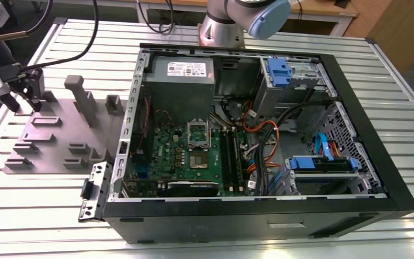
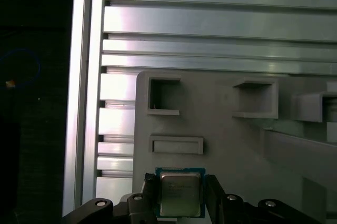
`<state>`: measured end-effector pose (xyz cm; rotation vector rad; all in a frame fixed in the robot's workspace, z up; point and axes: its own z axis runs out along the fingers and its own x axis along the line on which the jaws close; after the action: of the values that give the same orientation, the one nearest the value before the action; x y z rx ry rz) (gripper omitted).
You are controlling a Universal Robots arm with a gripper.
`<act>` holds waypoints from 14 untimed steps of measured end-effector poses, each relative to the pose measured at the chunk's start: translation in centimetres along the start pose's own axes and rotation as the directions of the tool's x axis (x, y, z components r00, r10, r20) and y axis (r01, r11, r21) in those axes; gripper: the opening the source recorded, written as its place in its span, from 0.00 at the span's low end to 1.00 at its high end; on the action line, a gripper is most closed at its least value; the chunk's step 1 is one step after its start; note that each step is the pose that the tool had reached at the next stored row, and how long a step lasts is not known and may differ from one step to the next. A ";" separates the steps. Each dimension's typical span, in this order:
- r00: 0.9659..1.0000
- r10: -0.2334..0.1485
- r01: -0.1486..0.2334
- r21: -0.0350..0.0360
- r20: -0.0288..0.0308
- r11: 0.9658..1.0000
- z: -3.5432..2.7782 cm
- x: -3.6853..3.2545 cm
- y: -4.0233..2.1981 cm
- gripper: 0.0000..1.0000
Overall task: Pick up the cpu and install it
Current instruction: 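Pick up the cpu and move it towards the insertion slot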
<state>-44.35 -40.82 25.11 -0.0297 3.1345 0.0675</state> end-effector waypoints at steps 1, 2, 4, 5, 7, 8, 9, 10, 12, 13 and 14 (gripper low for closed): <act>1.000 0.000 0.000 0.000 0.000 1.000 -0.02 0.00 0.00 0.47; 1.000 0.000 0.000 0.000 0.000 1.000 -0.04 0.00 0.00 0.47; 1.000 0.000 0.000 0.000 0.000 1.000 -0.07 0.00 0.00 0.47; 1.000 0.000 0.000 0.000 0.000 1.000 -0.09 0.00 0.00 0.47; 1.000 0.000 0.000 0.000 0.000 1.000 -0.16 0.00 0.01 0.47; 1.000 0.000 0.000 0.000 0.000 1.000 -0.18 0.00 0.01 0.47; 1.000 0.000 0.000 0.000 0.000 1.000 -0.19 0.00 0.01 0.47; 1.000 0.000 0.000 0.000 0.000 1.000 -0.20 0.00 0.01 0.47; 1.000 0.000 0.000 0.000 0.000 1.000 -0.24 0.00 0.01 0.47; 1.000 0.000 0.000 0.000 0.000 1.000 -0.27 0.00 0.01 0.47; 1.000 0.000 0.000 0.000 0.000 1.000 -0.31 0.00 0.01 0.47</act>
<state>-44.35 -40.82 25.43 -0.0297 3.1347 0.0674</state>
